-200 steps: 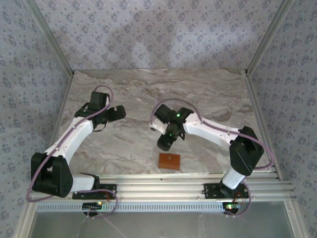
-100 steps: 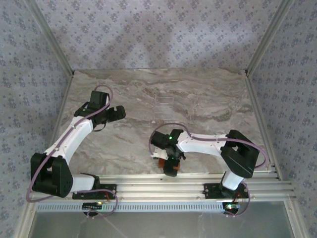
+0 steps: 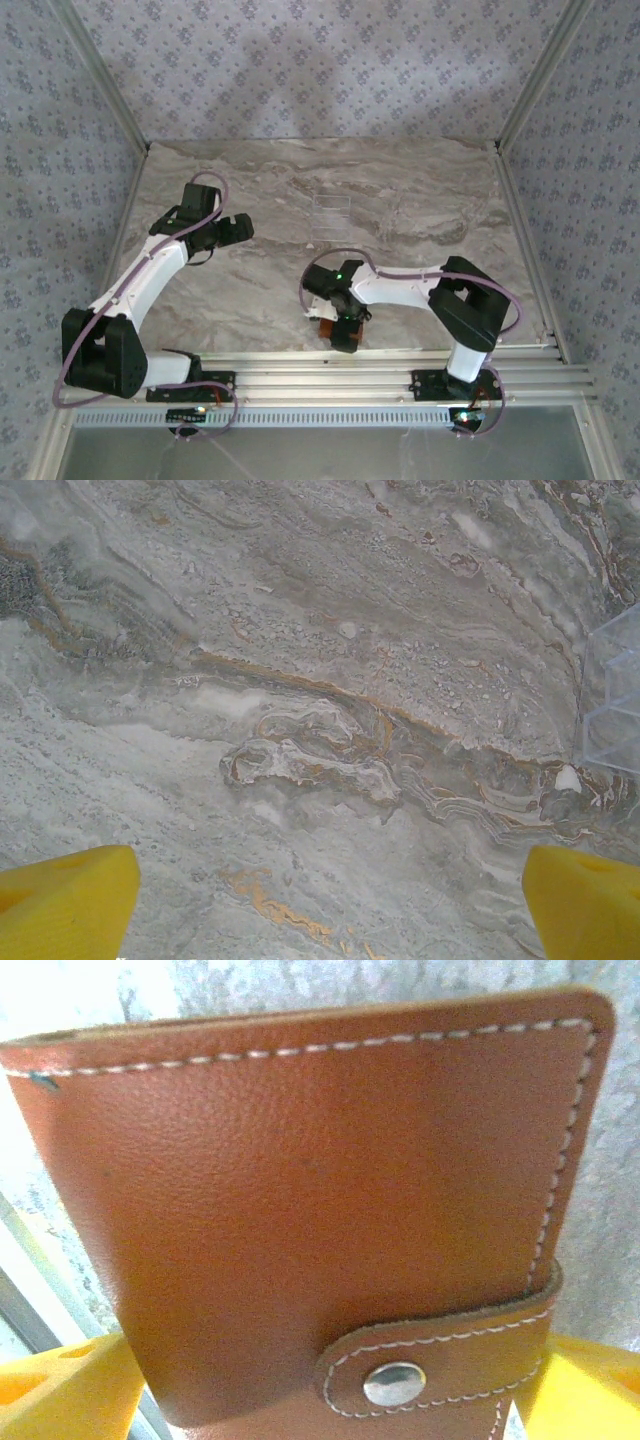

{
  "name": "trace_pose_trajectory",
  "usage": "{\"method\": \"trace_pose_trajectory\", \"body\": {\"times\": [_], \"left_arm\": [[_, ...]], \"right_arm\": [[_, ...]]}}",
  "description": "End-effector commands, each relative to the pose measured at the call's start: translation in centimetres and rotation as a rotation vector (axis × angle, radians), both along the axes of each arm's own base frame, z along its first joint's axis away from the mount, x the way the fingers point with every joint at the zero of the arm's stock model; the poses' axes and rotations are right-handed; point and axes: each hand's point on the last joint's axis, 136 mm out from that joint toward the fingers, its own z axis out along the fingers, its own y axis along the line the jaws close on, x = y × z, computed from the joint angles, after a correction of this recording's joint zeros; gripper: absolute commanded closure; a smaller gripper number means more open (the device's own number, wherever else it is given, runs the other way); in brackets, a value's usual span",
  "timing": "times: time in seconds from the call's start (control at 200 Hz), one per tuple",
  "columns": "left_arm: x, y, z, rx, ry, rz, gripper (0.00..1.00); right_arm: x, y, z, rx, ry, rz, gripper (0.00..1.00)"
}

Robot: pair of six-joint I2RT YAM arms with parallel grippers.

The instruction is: Take the credit cards out of the card holder

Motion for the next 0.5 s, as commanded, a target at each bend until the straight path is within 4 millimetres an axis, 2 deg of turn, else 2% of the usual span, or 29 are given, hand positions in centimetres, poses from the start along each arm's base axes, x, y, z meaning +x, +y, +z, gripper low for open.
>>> {"method": "trace_pose_trajectory", "body": {"times": [0.0,0.165,0.31,0.34,0.495], "left_arm": [[0.4,-0.2,1.5,-0.009,-0.030,0.011,0.02],[0.4,-0.2,1.3,-0.006,-0.026,0.008,0.02],[0.4,-0.3,1.1,-0.013,-0.015,0.009,0.02],[0.4,-0.3,1.1,-0.015,-0.013,0.012,0.02],[0.2,-0.6,0.9,-0.030,-0.004,0.012,0.02]], "right_arm": [[0.1,1.1,0.1,0.042,0.041,0.006,0.10],[1.0,1.9,0.8,0.085,0.039,-0.055,0.21],[4.0,2.3,0.9,0.047,-0.026,-0.256,0.29],[5.0,3.1,1.5,0.053,-0.045,-0.310,0.31],[6.4,4.9,1.3,0.048,-0.044,-0.516,0.30]]}}
